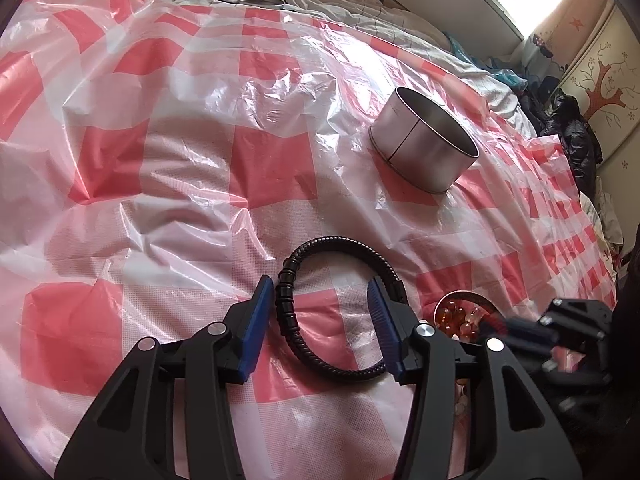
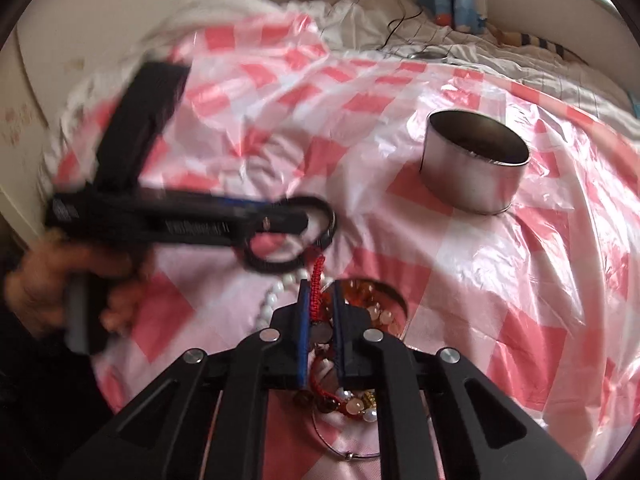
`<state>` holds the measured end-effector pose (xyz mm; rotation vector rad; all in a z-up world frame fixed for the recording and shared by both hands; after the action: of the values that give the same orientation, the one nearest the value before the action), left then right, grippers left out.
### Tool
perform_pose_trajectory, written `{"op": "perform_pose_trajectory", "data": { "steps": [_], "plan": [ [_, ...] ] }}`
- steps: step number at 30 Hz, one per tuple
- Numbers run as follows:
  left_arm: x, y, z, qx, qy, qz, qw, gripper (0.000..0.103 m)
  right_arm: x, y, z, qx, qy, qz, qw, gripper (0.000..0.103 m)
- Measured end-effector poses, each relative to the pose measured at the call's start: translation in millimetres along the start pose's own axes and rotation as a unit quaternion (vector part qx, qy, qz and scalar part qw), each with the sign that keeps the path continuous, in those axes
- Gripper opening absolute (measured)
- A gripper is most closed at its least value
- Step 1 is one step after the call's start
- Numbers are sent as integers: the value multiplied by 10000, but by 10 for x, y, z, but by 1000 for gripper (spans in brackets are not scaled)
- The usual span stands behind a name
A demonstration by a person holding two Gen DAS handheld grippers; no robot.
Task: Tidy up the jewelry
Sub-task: 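Grasp the red string bracelet with the right tool while the left tool holds the black bracelet, then carry both bracelets over the silver tin and open both tools to drop them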
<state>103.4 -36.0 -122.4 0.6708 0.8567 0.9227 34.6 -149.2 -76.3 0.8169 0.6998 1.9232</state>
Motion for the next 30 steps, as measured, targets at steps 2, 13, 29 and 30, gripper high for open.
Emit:
{"op": "perform_pose_trajectory", "data": {
  "steps": [2, 13, 29, 30],
  "plan": [
    [11, 5, 0, -10, -40, 98, 9999, 29, -81, 153, 77, -313, -398, 396, 9979, 11],
    [0, 178, 90, -300, -80, -97, 9995, 10, -408, 582, 313, -1055, -1544, 1356, 9730, 12],
    [-257, 454, 369, -982, -252, -348, 9942, 10, -713, 731, 451, -1610, -1949, 1254, 9593, 12],
    [-309, 460, 419, -1043, -322, -332, 9935, 10, -758, 750, 506, -1741, -2036, 1276, 9550, 12]
  ]
}}
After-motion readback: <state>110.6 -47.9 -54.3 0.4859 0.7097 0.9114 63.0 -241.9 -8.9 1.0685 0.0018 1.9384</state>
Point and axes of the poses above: each gripper's, at about its wrist camera, not at the fingertips, and y roughly against the way its jaws point, x to its left, z to its top, the point moved 6 cm from there along -y, roughly the way its jaws point, and after that the axes turned 3 degrees about -y, right-handed, at the moved point
